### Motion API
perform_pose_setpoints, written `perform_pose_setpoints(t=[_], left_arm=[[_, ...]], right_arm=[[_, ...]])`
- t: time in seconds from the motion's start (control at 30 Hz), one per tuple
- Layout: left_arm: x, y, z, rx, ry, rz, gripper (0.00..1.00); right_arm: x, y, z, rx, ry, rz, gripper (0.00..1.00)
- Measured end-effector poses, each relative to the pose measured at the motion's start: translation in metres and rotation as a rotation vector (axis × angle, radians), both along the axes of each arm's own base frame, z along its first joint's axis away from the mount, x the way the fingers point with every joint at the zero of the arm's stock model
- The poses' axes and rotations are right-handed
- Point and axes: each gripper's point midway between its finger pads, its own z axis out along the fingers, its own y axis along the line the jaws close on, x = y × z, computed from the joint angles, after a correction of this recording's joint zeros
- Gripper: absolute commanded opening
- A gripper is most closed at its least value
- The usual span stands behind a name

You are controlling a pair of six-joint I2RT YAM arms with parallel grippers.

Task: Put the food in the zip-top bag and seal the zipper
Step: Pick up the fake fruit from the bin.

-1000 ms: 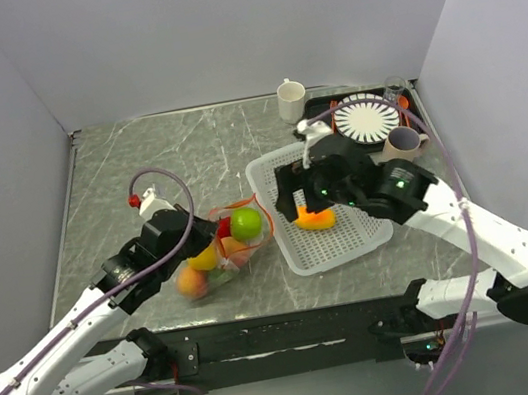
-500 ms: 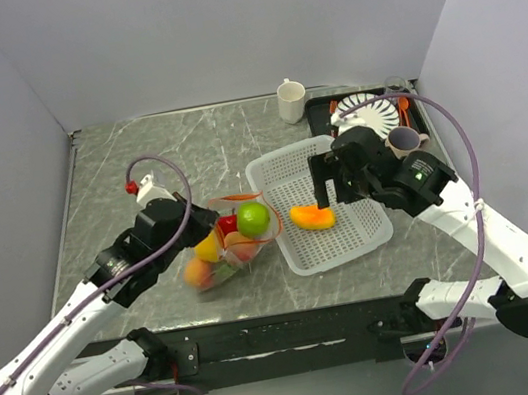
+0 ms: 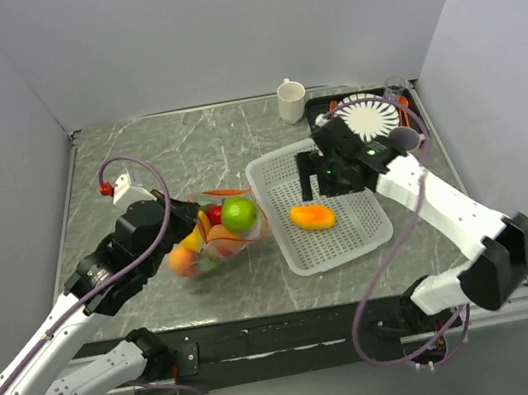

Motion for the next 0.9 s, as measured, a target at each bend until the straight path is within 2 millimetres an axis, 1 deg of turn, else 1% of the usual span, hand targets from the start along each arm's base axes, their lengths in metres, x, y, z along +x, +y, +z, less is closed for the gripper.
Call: perform_pose_setpoints(t=[0.07, 0.2, 0.33, 0.4, 0.47, 0.53, 0.7, 0.8, 0.9], left_arm=[[0.002, 0.004, -0.004, 0.027, 0.009, 0.017, 0.01], [0.003, 0.010, -0.010, 0.075, 0.018, 0.035, 0.01], [0.004, 0.013, -0.009, 0.092, 0.007, 0.038, 0.01], [0.004, 0.013, -0.010, 0.096, 0.007, 0.036, 0.01], [0.005, 0.012, -0.009, 0.090, 0.003, 0.035, 0.01], [0.004, 0.011, -0.011, 0.086, 0.004, 0.028, 0.01], [0.003, 0.010, -0.014, 0.093, 0.010, 0.013, 0.01], [0.002, 0.011, -0.014, 0.099, 0.004, 0.009, 0.01], [0.000, 0.013, -0.016, 0.107, 0.005, 0.007, 0.01]], right_arm=[[0.010, 0.012, -0.021, -0.001, 0.047, 0.001, 1.00], [0.025, 0.023, -0.062, -0.041, 0.122, 0.018, 1.00], [0.037, 0.026, -0.098, -0.101, 0.164, 0.048, 1.00], [0.043, 0.026, -0.111, -0.128, 0.168, 0.061, 1.00], [0.047, 0.026, -0.121, -0.147, 0.166, 0.077, 1.00], [0.046, 0.024, -0.131, -0.157, 0.167, 0.094, 1.00], [0.030, 0.013, -0.153, -0.196, 0.209, 0.125, 1.00], [0.021, 0.013, -0.160, -0.184, 0.236, 0.136, 1.00], [0.017, 0.016, -0.162, -0.162, 0.247, 0.144, 1.00]])
